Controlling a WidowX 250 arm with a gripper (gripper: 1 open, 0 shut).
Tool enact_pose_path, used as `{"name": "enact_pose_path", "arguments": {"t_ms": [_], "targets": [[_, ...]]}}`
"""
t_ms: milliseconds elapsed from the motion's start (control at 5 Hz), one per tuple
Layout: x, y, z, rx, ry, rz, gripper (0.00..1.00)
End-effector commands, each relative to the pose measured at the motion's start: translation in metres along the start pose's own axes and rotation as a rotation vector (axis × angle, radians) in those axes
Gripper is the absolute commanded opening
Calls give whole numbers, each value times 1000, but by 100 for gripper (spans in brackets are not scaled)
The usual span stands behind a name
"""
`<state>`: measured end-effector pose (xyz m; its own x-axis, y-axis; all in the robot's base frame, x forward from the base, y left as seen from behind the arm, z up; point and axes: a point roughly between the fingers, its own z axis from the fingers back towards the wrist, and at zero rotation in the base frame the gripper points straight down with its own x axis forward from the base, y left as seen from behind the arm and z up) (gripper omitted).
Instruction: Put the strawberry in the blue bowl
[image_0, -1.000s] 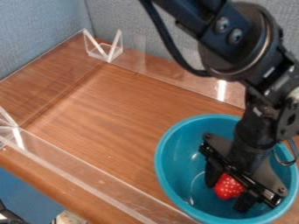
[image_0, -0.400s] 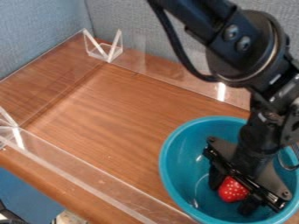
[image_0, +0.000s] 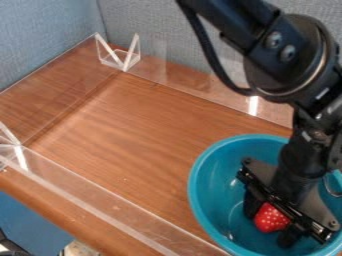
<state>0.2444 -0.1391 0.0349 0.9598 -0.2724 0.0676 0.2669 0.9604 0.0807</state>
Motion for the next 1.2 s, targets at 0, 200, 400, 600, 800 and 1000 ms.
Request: {"name": "enact_pose_path", "arguments": {"t_ms": [0, 200, 400, 600, 800, 1000], "targets": [[10, -8, 7, -11, -40, -14, 0], [11, -10, 5, -11, -39, -19, 0], [11, -11, 5, -11, -38, -25, 0], [11, -11, 6, -12, -36, -25, 100], [12, -12, 11, -13, -40, -24, 100], [13, -12, 10, -17, -35, -22, 100]]}}
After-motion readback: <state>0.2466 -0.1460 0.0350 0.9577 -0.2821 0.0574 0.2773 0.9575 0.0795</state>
